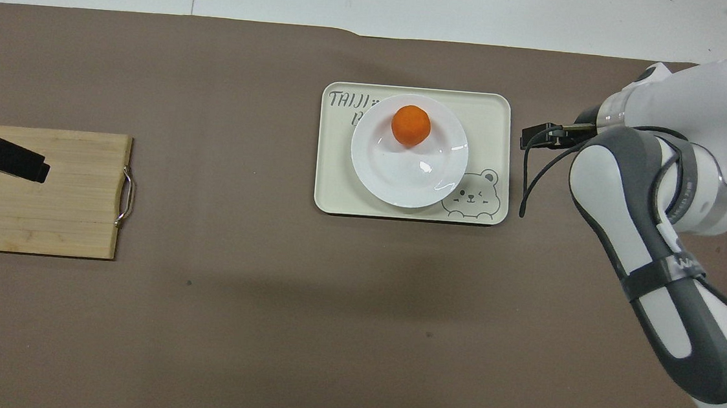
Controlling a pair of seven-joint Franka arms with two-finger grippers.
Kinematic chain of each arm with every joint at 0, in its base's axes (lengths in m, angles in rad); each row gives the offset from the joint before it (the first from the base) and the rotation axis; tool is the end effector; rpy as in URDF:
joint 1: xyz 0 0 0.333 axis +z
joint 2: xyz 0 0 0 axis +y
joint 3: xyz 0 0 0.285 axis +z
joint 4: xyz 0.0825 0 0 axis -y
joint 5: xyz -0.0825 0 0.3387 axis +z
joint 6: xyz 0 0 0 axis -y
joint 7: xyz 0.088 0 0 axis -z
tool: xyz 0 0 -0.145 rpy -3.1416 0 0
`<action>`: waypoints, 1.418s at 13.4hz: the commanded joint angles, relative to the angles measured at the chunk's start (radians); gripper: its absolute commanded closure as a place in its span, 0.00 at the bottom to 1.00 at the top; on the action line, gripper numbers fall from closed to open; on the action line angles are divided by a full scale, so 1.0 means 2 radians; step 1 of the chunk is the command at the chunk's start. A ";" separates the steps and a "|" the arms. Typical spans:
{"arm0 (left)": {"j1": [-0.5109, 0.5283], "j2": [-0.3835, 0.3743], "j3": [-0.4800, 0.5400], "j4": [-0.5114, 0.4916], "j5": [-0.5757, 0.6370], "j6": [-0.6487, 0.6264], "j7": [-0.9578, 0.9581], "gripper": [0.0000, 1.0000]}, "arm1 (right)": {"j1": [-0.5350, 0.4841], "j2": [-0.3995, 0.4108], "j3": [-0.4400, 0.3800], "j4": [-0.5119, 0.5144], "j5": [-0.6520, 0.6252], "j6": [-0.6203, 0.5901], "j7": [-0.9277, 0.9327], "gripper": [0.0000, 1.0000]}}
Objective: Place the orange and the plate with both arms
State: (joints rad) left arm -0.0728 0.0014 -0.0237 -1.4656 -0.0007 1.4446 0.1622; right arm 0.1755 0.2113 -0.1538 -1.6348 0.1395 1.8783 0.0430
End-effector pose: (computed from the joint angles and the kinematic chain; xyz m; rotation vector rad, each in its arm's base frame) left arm 0.4936 -0.0479 0.5881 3.1137 -0.4051 -0.0351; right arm 0.5808 0.0336 0.4415 -3.0373 0.0871 -0.0482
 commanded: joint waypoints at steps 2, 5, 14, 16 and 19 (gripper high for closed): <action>0.003 -0.007 -0.002 -0.003 0.007 0.003 -0.004 0.00 | -0.026 -0.053 0.003 -0.009 -0.024 -0.053 0.021 0.00; 0.003 -0.007 -0.002 -0.003 0.007 0.003 -0.004 0.00 | -0.050 -0.082 0.004 -0.012 -0.028 -0.092 0.029 0.00; -0.003 -0.001 -0.002 0.004 0.005 0.006 -0.023 0.00 | -0.059 -0.159 0.003 -0.007 -0.064 -0.168 0.027 0.00; -0.004 -0.001 -0.004 0.005 0.006 0.004 -0.023 0.00 | -0.058 -0.169 0.007 0.001 -0.076 -0.176 0.022 0.00; -0.004 -0.002 -0.007 0.005 0.006 -0.001 -0.024 0.00 | -0.050 -0.162 0.013 0.025 -0.094 -0.178 -0.018 0.00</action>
State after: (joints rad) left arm -0.0737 0.0013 -0.0363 -1.4638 -0.0007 1.4484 0.1314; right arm 0.0663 -0.1273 -0.1350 -1.6136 -0.0085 1.5303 0.0508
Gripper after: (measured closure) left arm 0.000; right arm 0.000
